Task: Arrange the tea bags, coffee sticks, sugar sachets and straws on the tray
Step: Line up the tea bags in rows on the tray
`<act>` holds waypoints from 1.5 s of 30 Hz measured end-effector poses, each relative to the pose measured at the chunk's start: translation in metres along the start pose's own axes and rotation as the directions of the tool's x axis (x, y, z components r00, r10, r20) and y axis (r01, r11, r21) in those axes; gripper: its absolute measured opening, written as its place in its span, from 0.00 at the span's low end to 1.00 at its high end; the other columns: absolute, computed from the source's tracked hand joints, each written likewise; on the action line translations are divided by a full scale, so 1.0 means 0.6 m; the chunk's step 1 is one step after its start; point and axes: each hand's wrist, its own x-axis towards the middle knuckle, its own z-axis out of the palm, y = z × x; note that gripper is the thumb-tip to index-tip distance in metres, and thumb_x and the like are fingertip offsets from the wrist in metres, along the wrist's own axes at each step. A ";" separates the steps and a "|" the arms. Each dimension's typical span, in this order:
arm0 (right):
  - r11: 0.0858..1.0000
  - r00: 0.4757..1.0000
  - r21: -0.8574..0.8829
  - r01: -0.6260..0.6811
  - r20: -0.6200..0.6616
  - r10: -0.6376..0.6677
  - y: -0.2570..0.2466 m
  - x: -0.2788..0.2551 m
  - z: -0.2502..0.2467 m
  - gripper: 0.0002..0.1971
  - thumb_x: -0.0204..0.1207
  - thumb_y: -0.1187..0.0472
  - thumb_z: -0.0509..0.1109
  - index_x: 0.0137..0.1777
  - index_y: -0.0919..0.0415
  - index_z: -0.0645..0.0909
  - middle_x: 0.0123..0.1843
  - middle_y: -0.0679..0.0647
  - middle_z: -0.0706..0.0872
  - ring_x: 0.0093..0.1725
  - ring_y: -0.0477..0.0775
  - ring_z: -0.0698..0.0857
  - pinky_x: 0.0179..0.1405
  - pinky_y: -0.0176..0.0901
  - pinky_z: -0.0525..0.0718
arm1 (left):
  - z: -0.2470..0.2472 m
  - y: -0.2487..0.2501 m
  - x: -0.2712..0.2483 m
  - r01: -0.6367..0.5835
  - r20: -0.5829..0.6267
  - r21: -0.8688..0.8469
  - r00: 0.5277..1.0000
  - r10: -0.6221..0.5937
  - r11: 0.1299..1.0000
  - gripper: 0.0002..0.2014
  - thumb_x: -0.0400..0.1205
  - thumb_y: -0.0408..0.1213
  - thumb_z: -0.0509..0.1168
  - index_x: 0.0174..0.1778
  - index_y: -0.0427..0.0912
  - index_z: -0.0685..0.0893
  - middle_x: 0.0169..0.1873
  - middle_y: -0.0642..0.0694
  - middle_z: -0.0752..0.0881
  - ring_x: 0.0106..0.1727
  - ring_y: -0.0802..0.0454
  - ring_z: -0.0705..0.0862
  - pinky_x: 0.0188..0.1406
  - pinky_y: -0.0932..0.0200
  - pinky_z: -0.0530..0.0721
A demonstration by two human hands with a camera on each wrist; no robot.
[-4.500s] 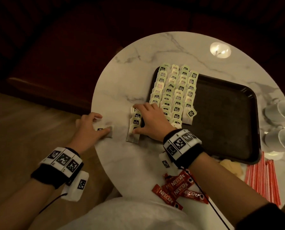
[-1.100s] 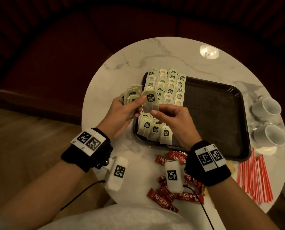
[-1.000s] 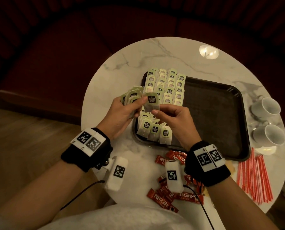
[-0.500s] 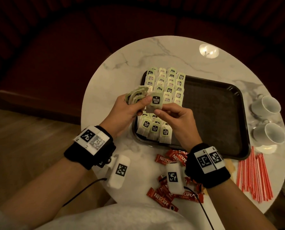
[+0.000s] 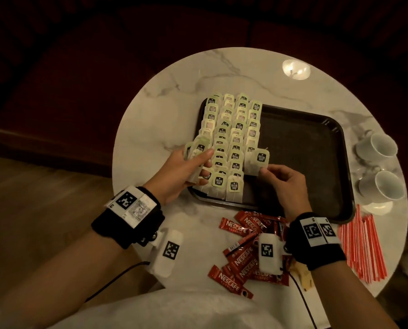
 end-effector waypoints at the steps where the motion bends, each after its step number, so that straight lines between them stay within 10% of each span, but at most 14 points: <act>1: 0.999 1.000 -0.034 -0.020 0.009 0.020 0.007 0.003 -0.003 0.09 0.76 0.55 0.77 0.54 0.54 0.89 0.50 0.49 0.92 0.54 0.50 0.90 0.61 0.57 0.87 | 0.001 0.000 -0.001 0.006 0.003 -0.010 1.000 -0.006 1.000 0.12 0.82 0.41 0.68 0.59 0.39 0.82 0.37 0.46 0.84 0.32 0.56 0.83 0.32 0.61 0.87; 11: 0.970 0.998 -0.242 -0.026 0.052 0.040 0.024 0.017 0.006 0.09 0.77 0.57 0.76 0.54 0.58 0.88 0.45 0.47 0.89 0.46 0.42 0.86 0.43 0.33 0.81 | 0.010 -0.002 -0.004 0.047 -0.003 -0.049 0.999 -0.047 0.998 0.13 0.83 0.43 0.67 0.61 0.42 0.82 0.36 0.45 0.86 0.35 0.48 0.88 0.37 0.54 0.90; 35: 0.978 0.996 -0.200 -0.061 -0.070 0.048 0.019 0.024 0.032 0.09 0.76 0.61 0.77 0.53 0.64 0.87 0.40 0.54 0.91 0.37 0.47 0.90 0.40 0.34 0.87 | 0.008 0.004 -0.007 0.053 -0.046 -0.095 0.997 -0.058 0.994 0.14 0.83 0.46 0.65 0.58 0.39 0.83 0.37 0.41 0.87 0.34 0.46 0.90 0.36 0.55 0.91; 45: 0.945 0.975 -0.261 0.197 -0.048 -0.217 -0.068 -0.025 0.036 0.08 0.79 0.53 0.73 0.55 0.52 0.85 0.45 0.43 0.86 0.45 0.37 0.83 0.43 0.30 0.79 | 0.016 0.009 -0.002 0.029 -0.061 -0.073 0.998 -0.033 0.997 0.21 0.84 0.50 0.63 0.51 0.33 0.84 0.32 0.42 0.89 0.36 0.46 0.91 0.35 0.60 0.89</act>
